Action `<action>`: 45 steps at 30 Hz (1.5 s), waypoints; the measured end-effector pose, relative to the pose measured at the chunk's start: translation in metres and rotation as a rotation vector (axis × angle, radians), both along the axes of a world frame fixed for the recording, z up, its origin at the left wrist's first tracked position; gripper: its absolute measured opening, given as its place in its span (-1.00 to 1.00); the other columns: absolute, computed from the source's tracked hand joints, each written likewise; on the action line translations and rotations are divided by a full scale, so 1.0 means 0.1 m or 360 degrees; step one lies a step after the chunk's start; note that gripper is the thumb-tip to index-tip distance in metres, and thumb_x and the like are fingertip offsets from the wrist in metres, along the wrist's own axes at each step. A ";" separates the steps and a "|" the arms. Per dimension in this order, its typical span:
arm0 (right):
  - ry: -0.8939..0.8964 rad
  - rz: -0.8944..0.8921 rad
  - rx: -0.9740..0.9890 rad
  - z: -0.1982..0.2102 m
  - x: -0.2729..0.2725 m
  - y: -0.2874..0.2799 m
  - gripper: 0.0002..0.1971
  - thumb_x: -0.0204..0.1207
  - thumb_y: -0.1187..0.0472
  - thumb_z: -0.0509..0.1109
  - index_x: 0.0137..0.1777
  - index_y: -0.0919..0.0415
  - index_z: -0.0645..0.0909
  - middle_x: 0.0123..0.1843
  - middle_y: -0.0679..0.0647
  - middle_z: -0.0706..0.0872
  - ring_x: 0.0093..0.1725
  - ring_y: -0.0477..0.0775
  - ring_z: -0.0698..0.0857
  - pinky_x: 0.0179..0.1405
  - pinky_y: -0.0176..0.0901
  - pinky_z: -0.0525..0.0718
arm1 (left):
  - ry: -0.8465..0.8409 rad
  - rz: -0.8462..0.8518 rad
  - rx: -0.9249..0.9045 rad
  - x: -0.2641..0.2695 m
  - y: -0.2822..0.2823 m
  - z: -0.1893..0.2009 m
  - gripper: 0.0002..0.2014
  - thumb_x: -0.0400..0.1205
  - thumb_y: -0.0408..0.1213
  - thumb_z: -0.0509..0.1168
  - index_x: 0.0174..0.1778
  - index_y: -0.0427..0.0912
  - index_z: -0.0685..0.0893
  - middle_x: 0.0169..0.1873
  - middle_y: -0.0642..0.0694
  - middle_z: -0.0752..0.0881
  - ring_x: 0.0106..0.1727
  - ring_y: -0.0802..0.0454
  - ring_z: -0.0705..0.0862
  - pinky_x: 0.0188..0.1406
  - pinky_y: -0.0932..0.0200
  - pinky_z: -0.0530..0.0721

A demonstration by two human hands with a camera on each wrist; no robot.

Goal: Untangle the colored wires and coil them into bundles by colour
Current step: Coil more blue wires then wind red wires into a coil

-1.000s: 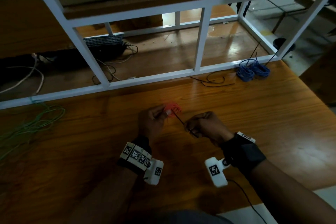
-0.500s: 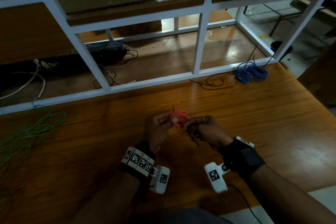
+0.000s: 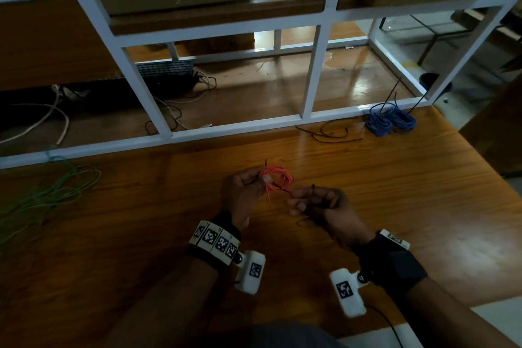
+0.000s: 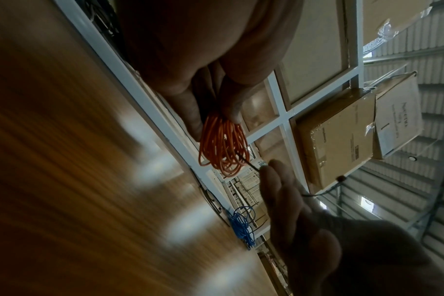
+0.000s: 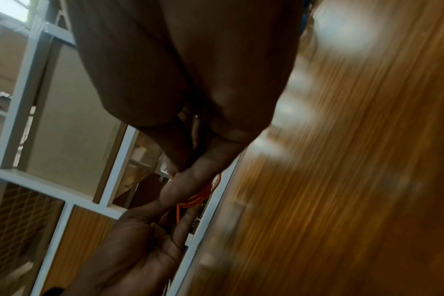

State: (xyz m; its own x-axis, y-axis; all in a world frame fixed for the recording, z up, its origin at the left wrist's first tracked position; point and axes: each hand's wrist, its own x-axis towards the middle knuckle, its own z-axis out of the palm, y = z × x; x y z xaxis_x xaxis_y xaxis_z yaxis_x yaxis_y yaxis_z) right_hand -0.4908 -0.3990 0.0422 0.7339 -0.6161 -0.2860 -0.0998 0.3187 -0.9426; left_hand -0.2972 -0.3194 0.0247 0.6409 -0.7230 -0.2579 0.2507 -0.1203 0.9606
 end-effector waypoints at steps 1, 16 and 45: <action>-0.0026 -0.0061 -0.0048 0.00 0.00 0.01 -0.80 0.62 0.45 0.46 0.21 0.33 0.75 0.11 0.21 0.88 0.10 0.25 0.87 -0.11 -0.04 0.85 | 0.0007 -0.0012 0.0001 0.00 0.00 -0.02 -0.73 0.55 -0.36 0.49 0.17 -0.19 0.79 0.00 -0.10 0.85 0.05 -0.01 0.82 -0.03 0.07 0.78; -0.0078 -0.0526 -0.1349 0.03 0.11 -0.12 -0.79 0.55 0.12 0.59 0.10 0.19 0.86 0.07 -0.07 0.86 0.02 -0.11 0.85 -0.14 -0.08 0.85 | -0.0110 -0.0060 0.0106 -0.10 0.01 -0.11 -0.80 0.57 -0.29 0.48 0.05 0.08 0.77 0.04 0.00 0.82 0.11 0.02 0.78 0.13 -0.04 0.78; 0.0411 -0.0275 -0.1850 0.13 0.40 -0.04 -0.73 0.59 0.22 0.55 0.27 0.14 0.81 -0.02 0.08 0.91 -0.25 -0.04 0.84 -0.35 -0.01 0.84 | -0.0716 -0.0156 0.0184 -0.07 0.05 -0.03 -0.75 0.60 -0.14 0.46 0.21 0.06 0.77 0.09 0.13 0.79 0.07 0.26 0.75 -0.09 0.40 0.70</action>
State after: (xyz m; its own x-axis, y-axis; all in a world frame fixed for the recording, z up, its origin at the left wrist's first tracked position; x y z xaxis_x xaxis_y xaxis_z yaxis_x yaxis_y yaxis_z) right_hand -0.4508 -0.4030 0.0557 0.6193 -0.6875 0.3793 -0.3677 -0.6808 -0.6335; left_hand -0.3040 -0.3140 0.0220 0.6375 -0.7687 -0.0524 -0.2051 -0.2349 0.9501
